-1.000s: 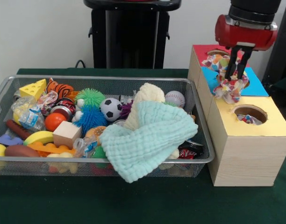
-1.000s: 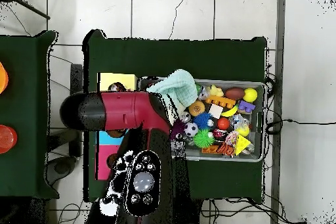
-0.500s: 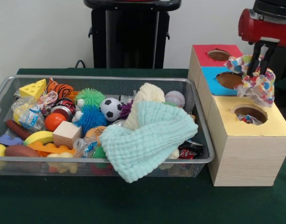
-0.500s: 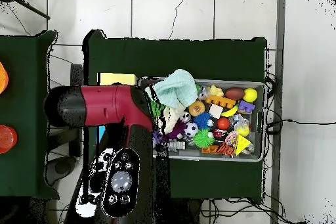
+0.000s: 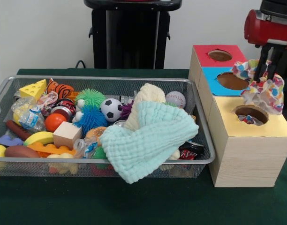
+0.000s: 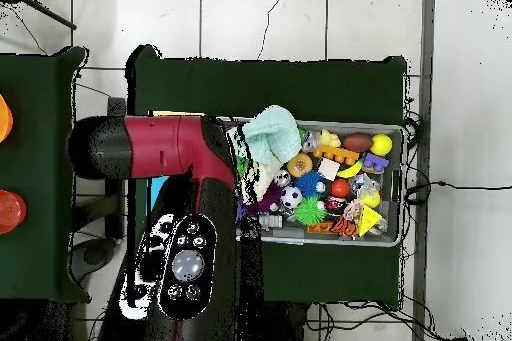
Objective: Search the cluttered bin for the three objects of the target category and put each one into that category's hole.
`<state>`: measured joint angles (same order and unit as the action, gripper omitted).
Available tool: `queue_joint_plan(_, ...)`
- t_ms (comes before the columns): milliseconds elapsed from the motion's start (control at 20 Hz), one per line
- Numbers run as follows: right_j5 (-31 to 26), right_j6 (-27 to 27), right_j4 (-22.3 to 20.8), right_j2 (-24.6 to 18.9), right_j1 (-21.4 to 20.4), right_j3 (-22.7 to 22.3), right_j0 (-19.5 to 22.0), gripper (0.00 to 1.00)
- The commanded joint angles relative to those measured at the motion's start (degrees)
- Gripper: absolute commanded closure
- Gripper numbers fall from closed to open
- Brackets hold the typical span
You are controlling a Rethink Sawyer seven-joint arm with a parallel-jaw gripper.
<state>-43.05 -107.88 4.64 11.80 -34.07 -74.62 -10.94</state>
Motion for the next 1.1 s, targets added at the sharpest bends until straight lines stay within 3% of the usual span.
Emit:
queue_joint_plan(50,-2.58,-9.54,1.16,-2.18,4.93,0.06,3.96,1.00)
queue_joint_plan(700,6.60,-10.02,0.15,-2.79,5.47,-5.95,5.67,1.00)
queue_joint_plan(1100,11.01,-13.96,0.39,-1.07,6.81,-8.83,2.67,1.00)
